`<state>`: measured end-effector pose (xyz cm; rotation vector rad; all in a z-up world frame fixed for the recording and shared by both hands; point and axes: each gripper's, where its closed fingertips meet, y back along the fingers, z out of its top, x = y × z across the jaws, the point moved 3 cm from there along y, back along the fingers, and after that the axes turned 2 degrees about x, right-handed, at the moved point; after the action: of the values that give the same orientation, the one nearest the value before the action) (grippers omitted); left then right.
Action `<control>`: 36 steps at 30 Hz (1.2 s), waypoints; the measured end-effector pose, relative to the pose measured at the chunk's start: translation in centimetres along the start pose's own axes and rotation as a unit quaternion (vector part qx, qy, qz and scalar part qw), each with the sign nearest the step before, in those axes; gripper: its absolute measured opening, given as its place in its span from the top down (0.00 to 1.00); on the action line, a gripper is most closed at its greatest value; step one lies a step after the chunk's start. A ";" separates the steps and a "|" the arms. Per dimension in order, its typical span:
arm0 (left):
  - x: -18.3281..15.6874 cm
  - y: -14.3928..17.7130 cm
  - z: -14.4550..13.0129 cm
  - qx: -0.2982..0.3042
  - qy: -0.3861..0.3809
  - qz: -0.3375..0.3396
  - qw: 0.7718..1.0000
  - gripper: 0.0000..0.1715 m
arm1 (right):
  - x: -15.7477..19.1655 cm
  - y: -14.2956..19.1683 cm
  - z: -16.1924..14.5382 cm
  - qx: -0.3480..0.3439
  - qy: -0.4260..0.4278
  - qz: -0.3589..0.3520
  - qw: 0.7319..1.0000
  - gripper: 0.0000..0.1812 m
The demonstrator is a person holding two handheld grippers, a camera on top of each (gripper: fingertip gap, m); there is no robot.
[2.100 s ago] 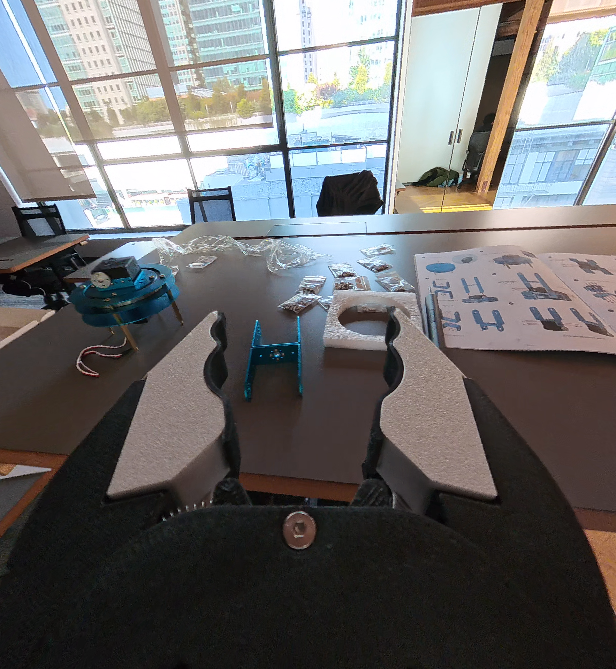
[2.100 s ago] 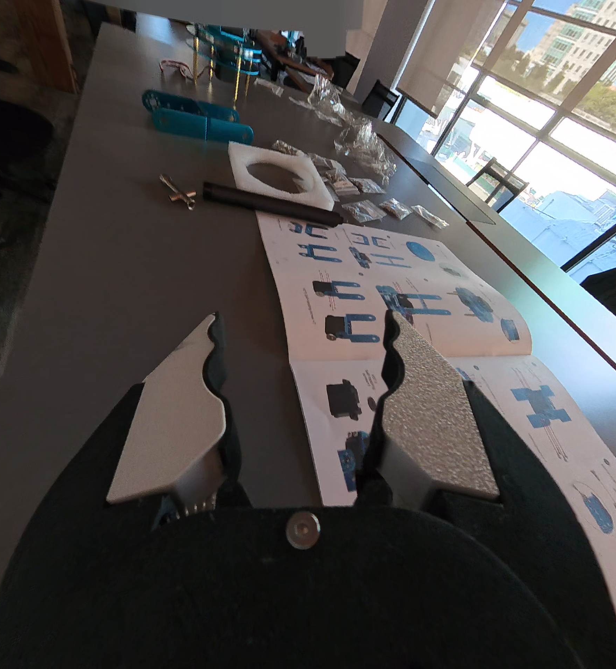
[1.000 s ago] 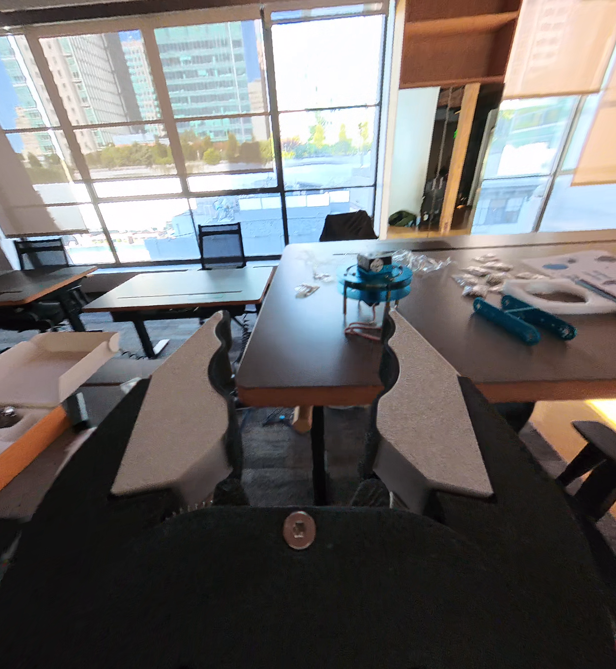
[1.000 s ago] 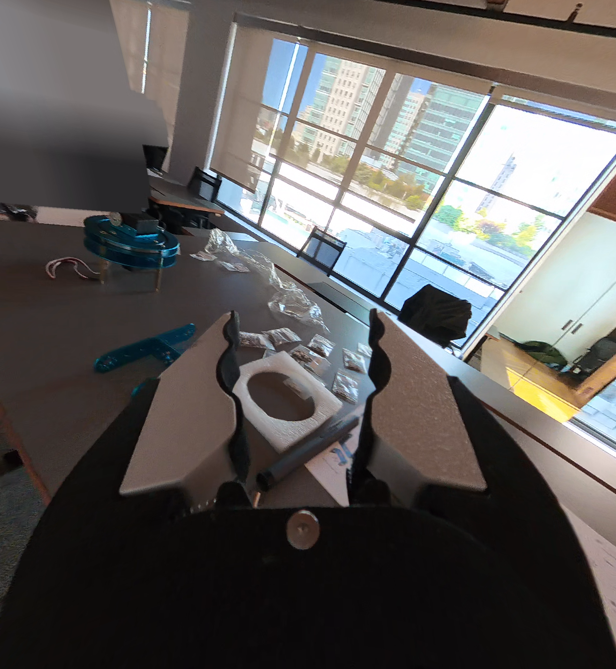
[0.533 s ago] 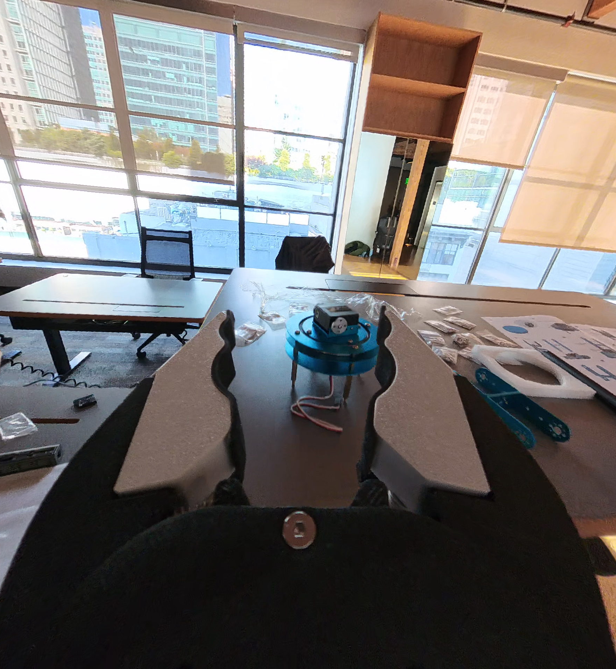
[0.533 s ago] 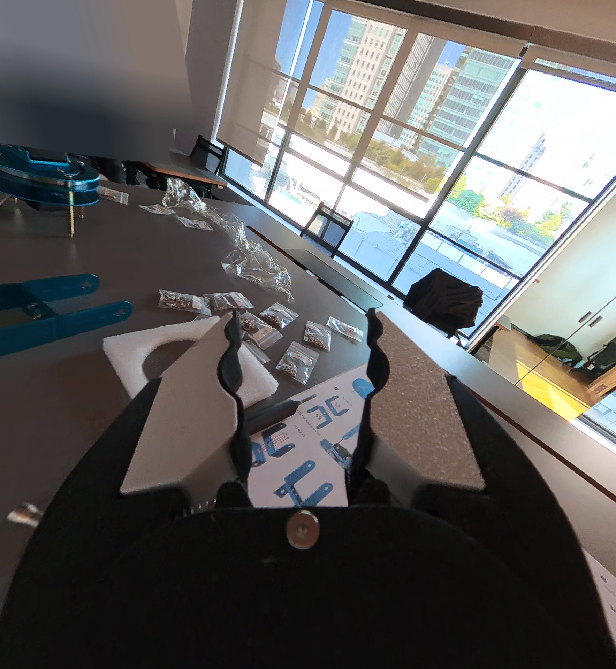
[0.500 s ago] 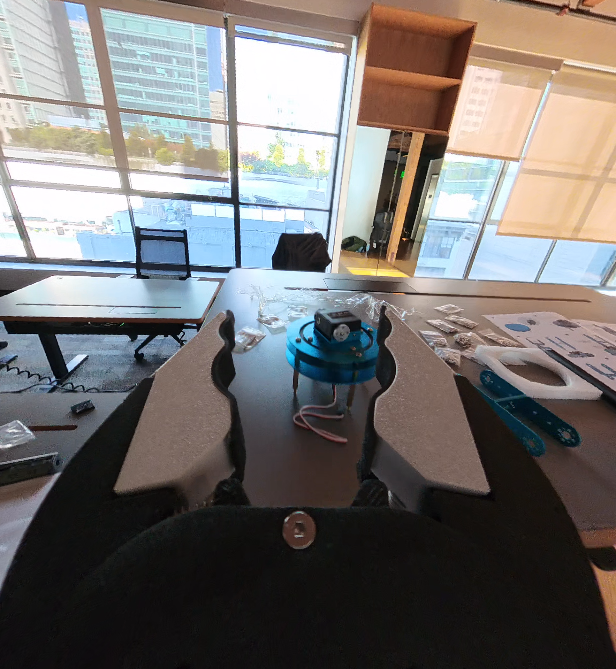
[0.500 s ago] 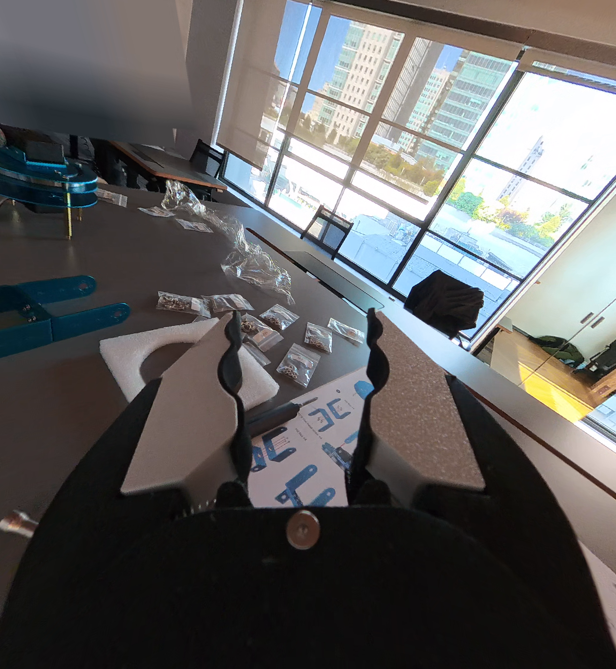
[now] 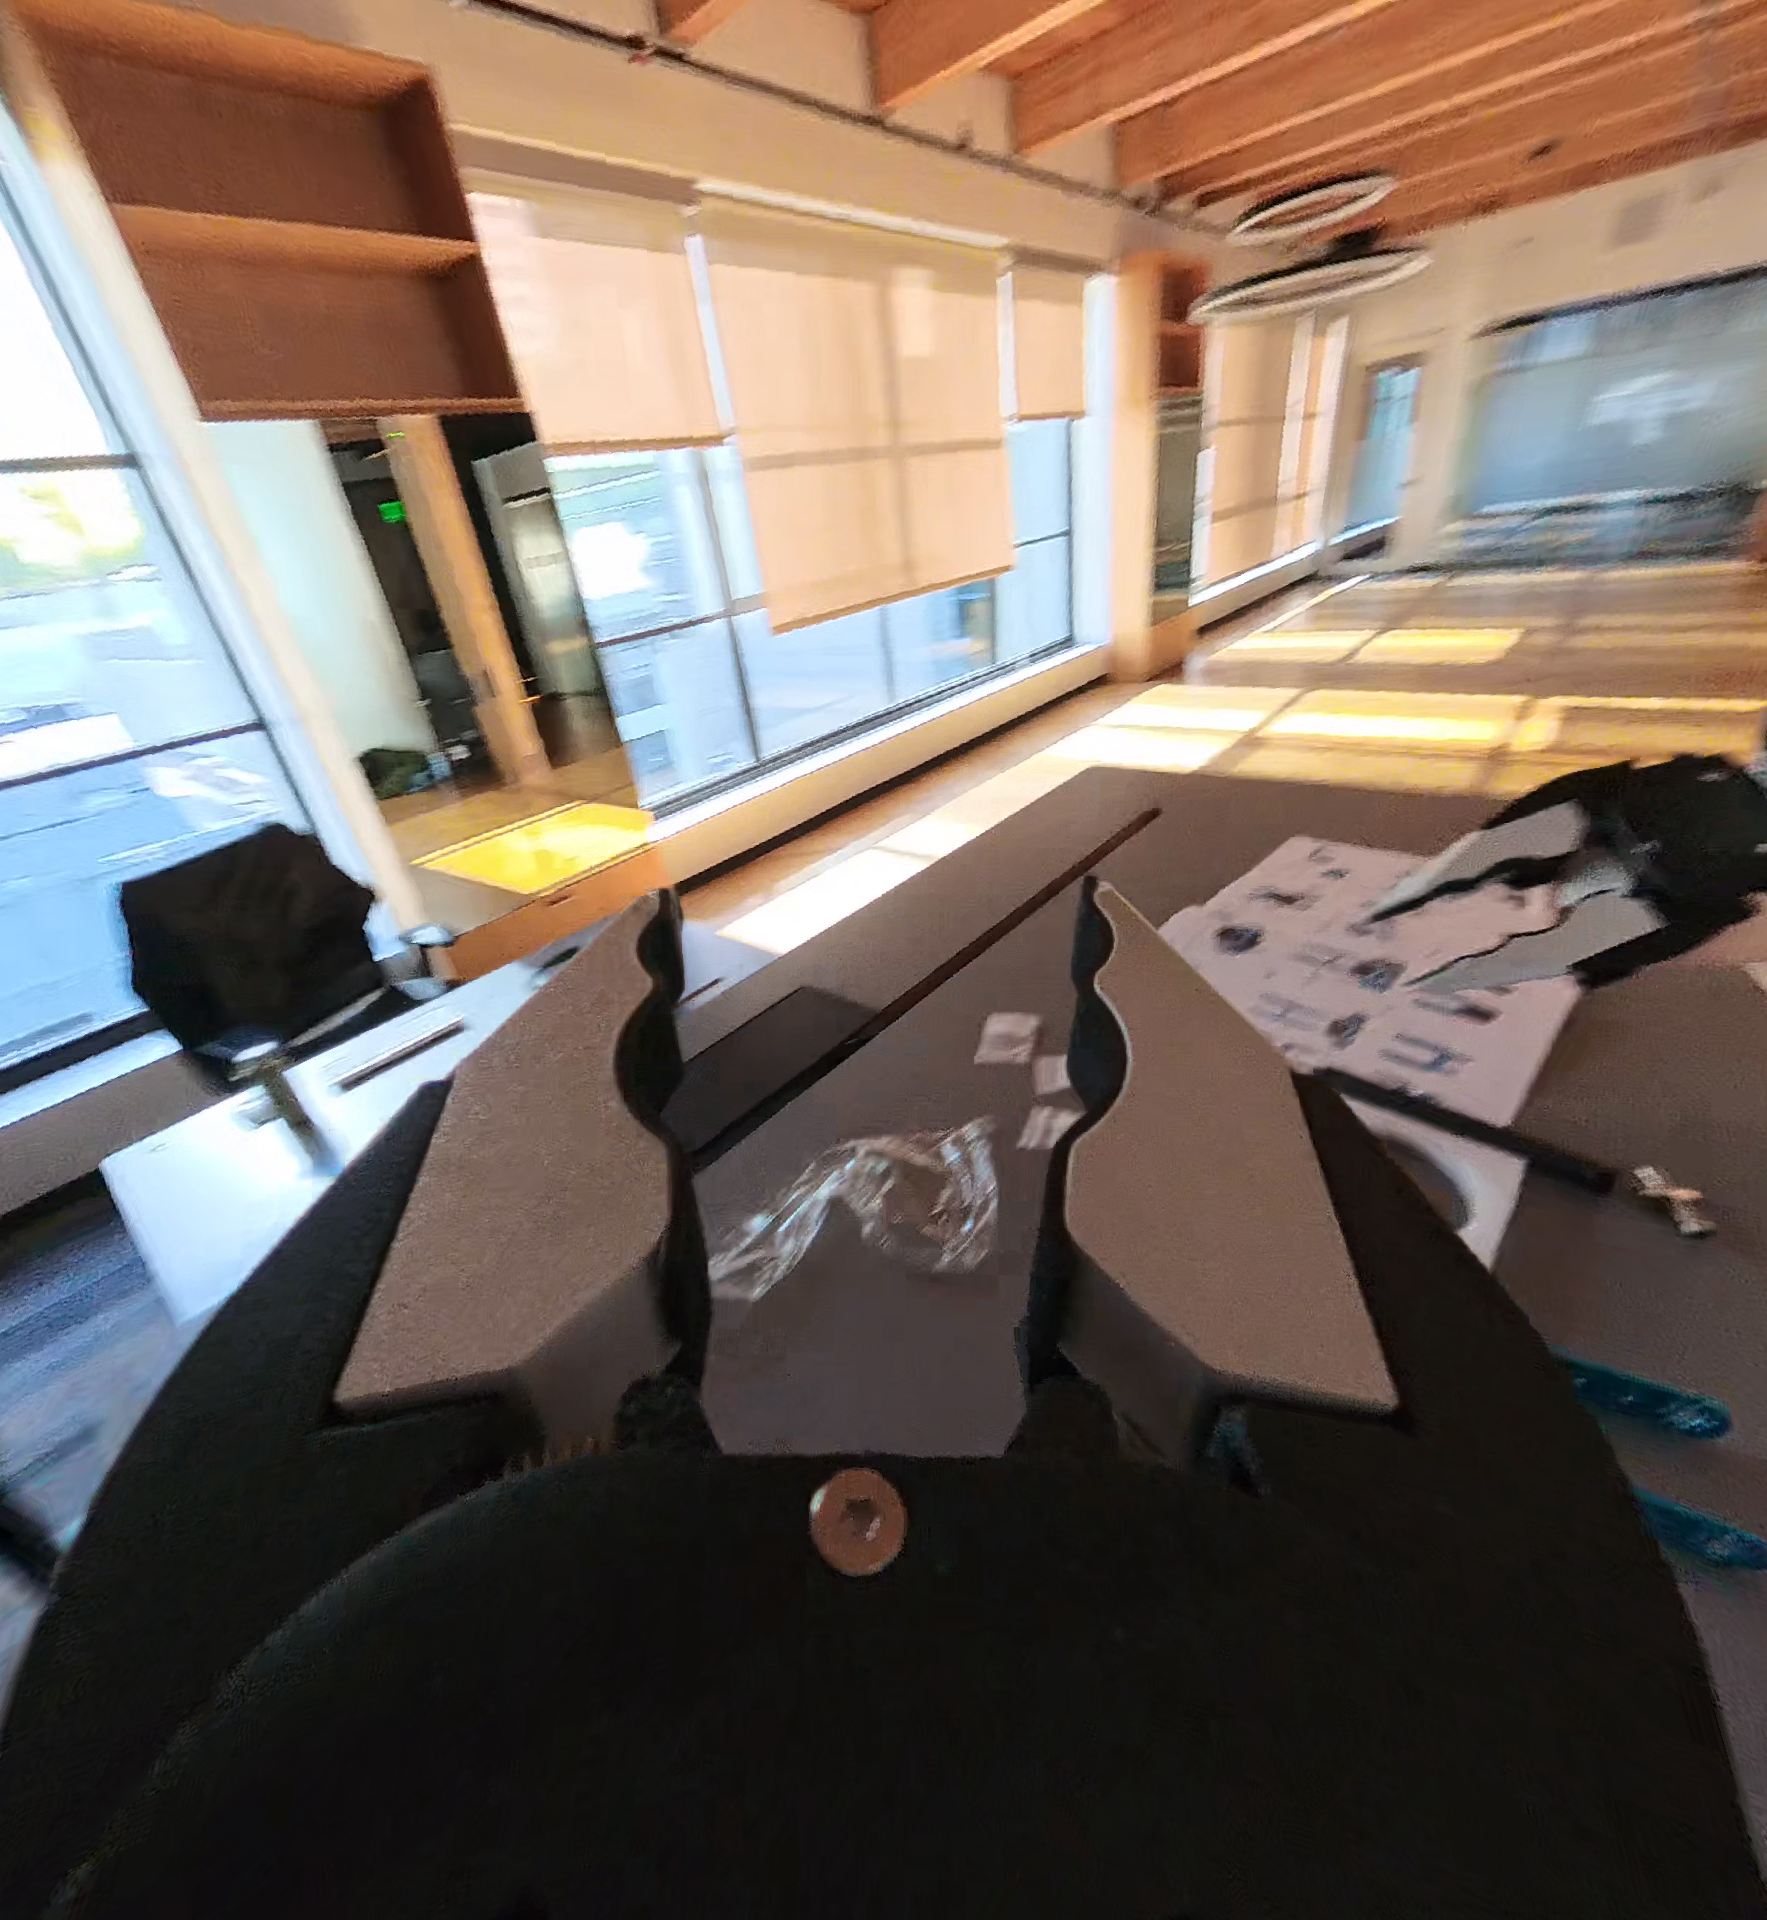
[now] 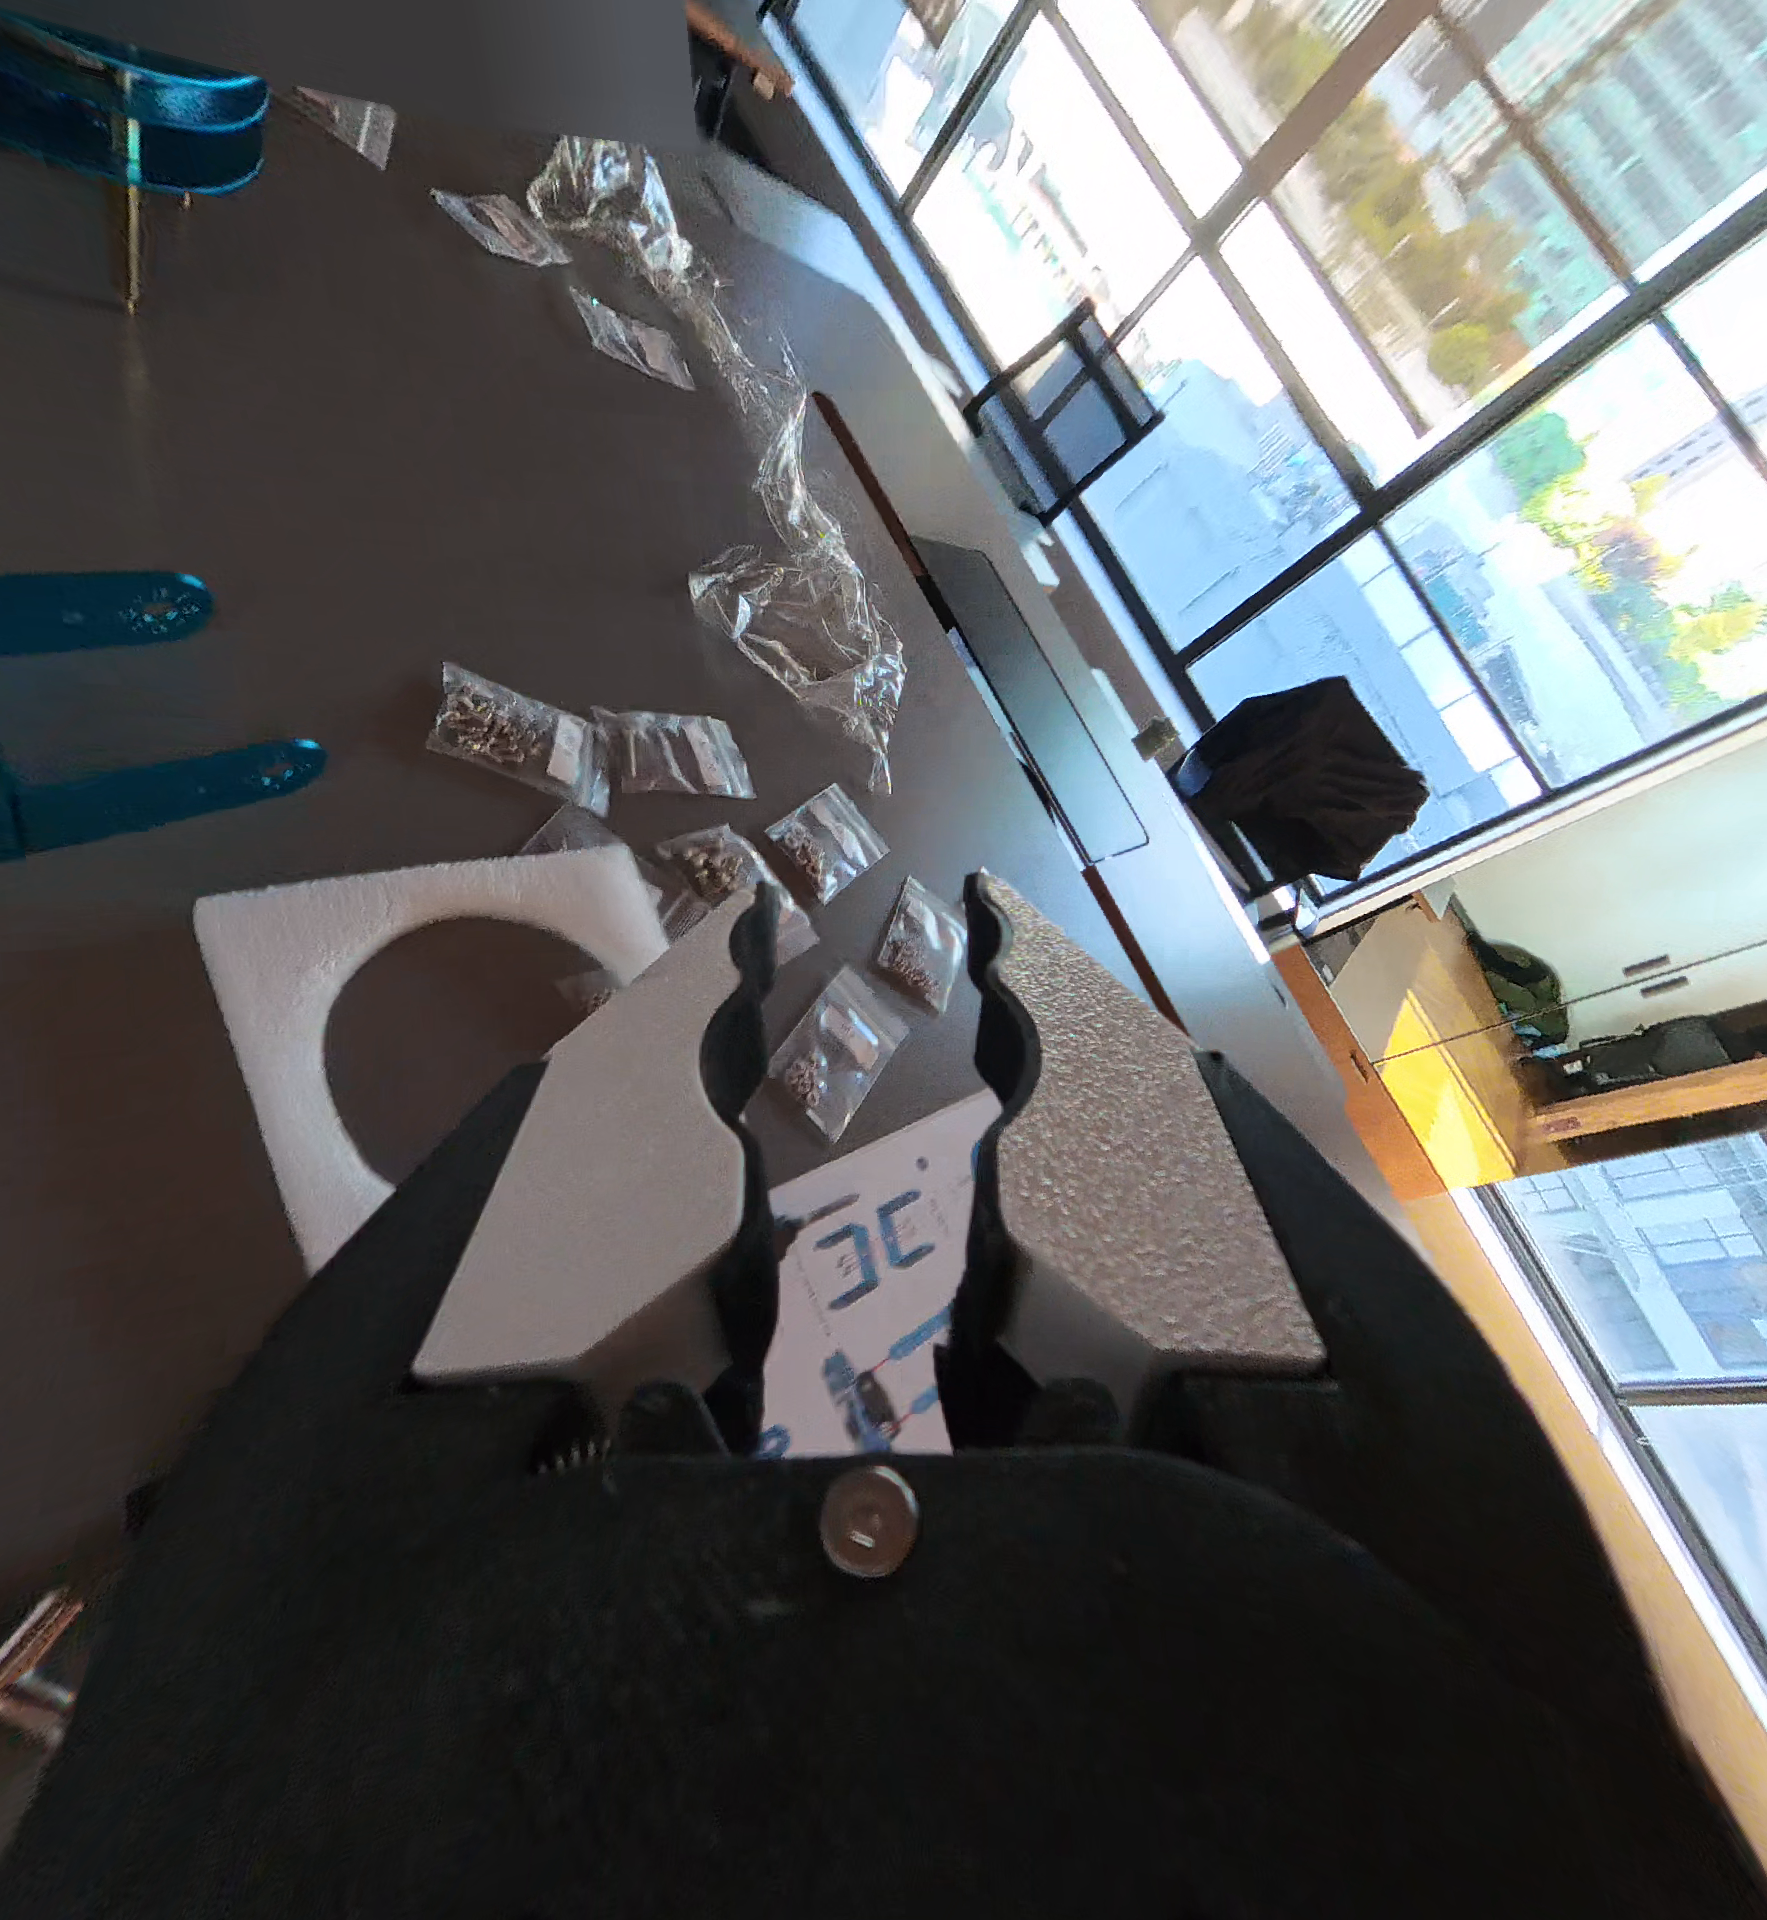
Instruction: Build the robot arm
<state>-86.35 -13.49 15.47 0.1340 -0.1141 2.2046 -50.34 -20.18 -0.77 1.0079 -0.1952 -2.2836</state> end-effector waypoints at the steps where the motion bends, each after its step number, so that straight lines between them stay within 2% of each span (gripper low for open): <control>1: 0.1 -1.0 0.6 -0.009 0.015 -0.028 0.999 0.57 | -0.6 -0.7 1.3 0.008 0.007 0.014 1.000 0.80; 3: 0.5 -2.6 1.2 -0.022 0.034 -0.056 0.998 0.56 | -1.6 -2.4 3.3 0.013 0.013 0.054 0.998 0.80; 5: 1.1 -3.8 1.5 -0.033 0.036 -0.050 0.998 0.56 | -3.2 -4.2 2.9 0.055 0.024 0.065 0.996 0.80; 9: 2.2 -5.0 1.3 -0.044 0.051 -0.019 0.998 0.56 | -6.7 -7.2 -1.2 0.152 0.058 0.082 0.983 0.81; 13: 3.5 -5.6 -0.5 0.015 0.080 0.013 0.997 0.54 | -9.2 -10.3 -5.0 0.175 0.014 0.133 0.976 0.85; 17: 3.3 -5.8 -0.6 0.014 0.102 0.018 0.995 0.55 | -7.3 -12.0 -7.2 0.169 -0.039 0.266 0.948 0.86; 21: 2.6 -6.4 -1.5 0.026 0.113 0.012 0.993 0.55 | -3.6 -11.3 -8.3 0.170 -0.051 0.374 0.910 0.85; 25: 2.1 -7.1 -2.0 0.026 0.146 -0.016 0.989 0.55 | -1.6 -11.7 -9.0 0.202 -0.006 0.391 0.898 0.85; 28: 2.2 -7.2 -2.0 0.026 0.145 -0.019 0.989 0.56 | -2.0 -13.1 -9.1 0.197 0.006 0.362 0.911 0.85; 30: 2.2 -7.1 -1.9 0.028 0.135 -0.013 0.990 0.56 | -3.7 -14.8 -9.5 0.198 -0.041 0.313 0.928 0.86; 32: 2.2 -7.0 -1.8 0.028 0.125 -0.006 0.992 0.56 | -5.6 -16.5 -10.8 0.214 -0.145 0.265 0.929 0.87; 34: 2.2 -6.9 -1.7 0.028 0.118 -0.002 0.993 0.56 | -6.1 -17.7 -11.3 0.203 -0.268 0.266 0.903 0.87; 36: 2.1 -6.9 -1.7 0.029 0.116 -0.001 0.993 0.56 | -5.9 -18.9 -11.2 0.182 -0.339 0.274 0.881 0.85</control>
<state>-82.19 -7.52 14.32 -0.0904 0.0792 2.2053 -48.62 -0.40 -11.92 0.2005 -1.0876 -1.9890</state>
